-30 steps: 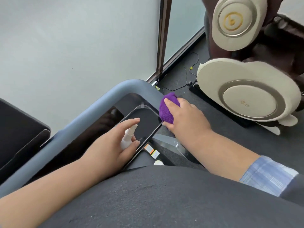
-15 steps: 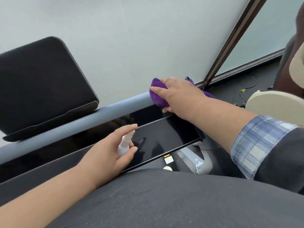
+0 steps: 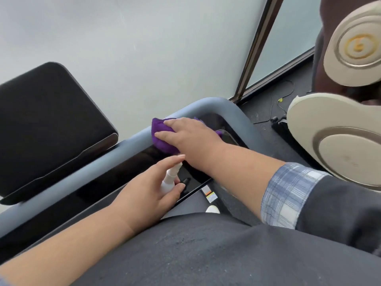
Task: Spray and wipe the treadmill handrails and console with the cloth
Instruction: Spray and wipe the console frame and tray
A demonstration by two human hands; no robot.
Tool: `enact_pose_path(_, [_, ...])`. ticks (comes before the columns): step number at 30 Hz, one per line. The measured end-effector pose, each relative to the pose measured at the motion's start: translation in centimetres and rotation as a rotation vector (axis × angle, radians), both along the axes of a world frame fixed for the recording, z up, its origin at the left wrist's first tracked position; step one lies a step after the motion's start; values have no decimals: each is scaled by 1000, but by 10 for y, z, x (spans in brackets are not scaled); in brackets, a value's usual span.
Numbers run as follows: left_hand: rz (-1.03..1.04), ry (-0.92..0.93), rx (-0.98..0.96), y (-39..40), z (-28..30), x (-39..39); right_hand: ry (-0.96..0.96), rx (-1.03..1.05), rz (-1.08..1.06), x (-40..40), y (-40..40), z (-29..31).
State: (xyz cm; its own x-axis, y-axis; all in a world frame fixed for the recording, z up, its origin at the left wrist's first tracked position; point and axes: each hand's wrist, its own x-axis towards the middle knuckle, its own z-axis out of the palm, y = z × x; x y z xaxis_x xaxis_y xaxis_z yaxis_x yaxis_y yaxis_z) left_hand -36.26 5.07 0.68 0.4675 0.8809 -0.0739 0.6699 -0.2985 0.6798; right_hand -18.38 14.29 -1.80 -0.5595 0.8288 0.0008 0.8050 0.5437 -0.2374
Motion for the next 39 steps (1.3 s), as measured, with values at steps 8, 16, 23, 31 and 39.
enact_pose_path(8, [-135,-48,42,-6,3,-6,-34,-138,-442,63,-52,-19])
enact_pose_path(16, [-148,-38,62,-23,7,-48,-47,-118,-705,46,-95,-24])
enact_pose_path(23, [-61,-53,58,-41,16,-95,320,-68,-796,35,-68,0])
enact_pose_path(31, [-2,1,92,-58,22,-139,80,-49,-510,-54,-9,-15])
enact_pose_path(39, [50,34,68,-50,25,-141,109,-59,-220,-112,-73,-36])
